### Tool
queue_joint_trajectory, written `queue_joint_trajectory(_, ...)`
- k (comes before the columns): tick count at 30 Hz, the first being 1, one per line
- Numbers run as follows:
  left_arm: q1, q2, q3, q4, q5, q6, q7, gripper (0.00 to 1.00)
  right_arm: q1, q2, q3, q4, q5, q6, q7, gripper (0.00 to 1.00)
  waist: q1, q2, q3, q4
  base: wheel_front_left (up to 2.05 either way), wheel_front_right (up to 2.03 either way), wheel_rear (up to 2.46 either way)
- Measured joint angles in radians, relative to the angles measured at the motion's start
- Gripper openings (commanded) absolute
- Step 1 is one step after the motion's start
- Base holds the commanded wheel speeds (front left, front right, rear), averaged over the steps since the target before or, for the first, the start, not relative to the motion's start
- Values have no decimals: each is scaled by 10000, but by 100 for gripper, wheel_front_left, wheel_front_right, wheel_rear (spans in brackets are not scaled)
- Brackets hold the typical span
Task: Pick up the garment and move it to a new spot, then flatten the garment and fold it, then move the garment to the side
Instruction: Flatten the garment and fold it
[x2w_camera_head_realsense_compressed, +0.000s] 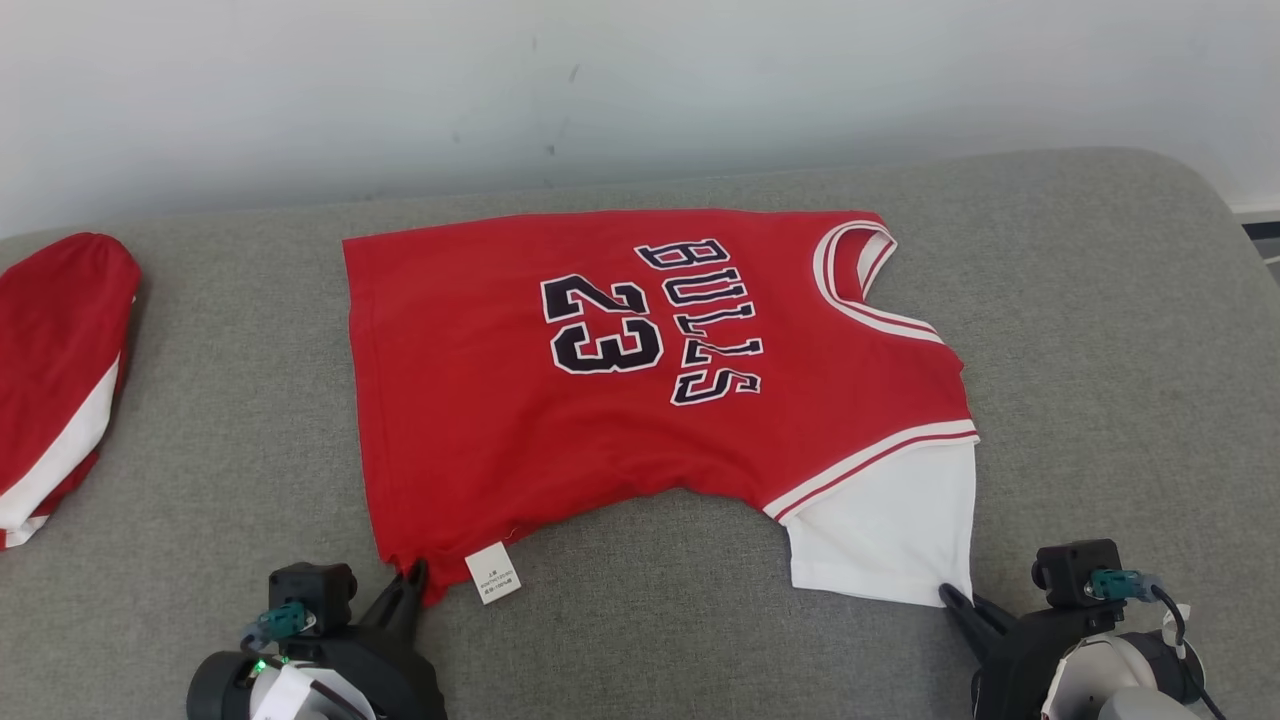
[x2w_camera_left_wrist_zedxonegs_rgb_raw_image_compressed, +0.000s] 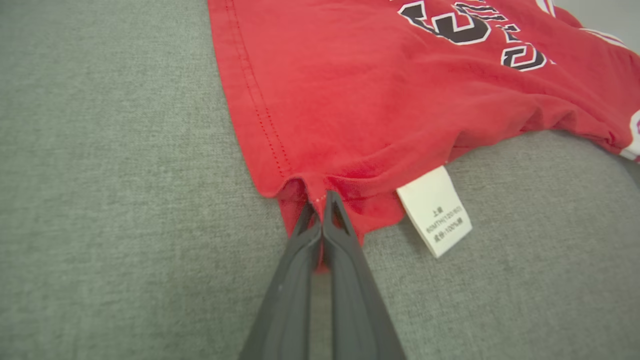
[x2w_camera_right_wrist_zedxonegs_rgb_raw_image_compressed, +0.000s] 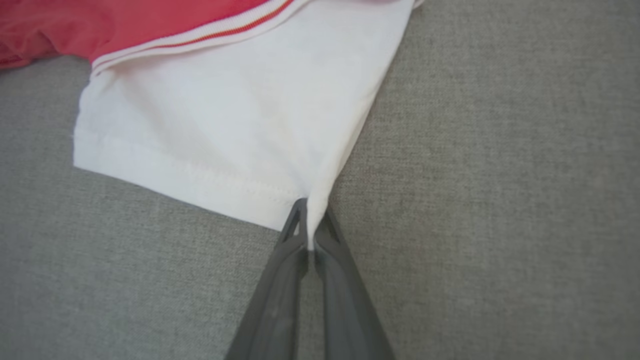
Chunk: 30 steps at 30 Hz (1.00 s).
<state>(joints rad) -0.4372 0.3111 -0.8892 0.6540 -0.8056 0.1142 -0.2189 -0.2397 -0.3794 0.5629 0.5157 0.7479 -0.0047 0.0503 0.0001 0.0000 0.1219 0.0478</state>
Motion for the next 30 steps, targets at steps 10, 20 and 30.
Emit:
queue_joint_trajectory(10, 11, 59, 144, 176, 151, 29, -2, 100, -64, -161, -113, -123, 13, -125, 171, 0, 0, -1, -122, 64, 0, 0, 0)
queue_joint_trajectory(20, 453, 69, 255, -270, 326, 98, 4, 100, 211, -270, -171, -128, 92, -280, 215, 0, 0, 0, -424, 283, 0, 0, 0)
queue_joint_trajectory(30, 571, -12, 276, -244, 291, 100, 552, 64, 214, -280, -25, -259, 86, -314, 437, 0, 0, 0, -557, 298, 0, 0, 0)
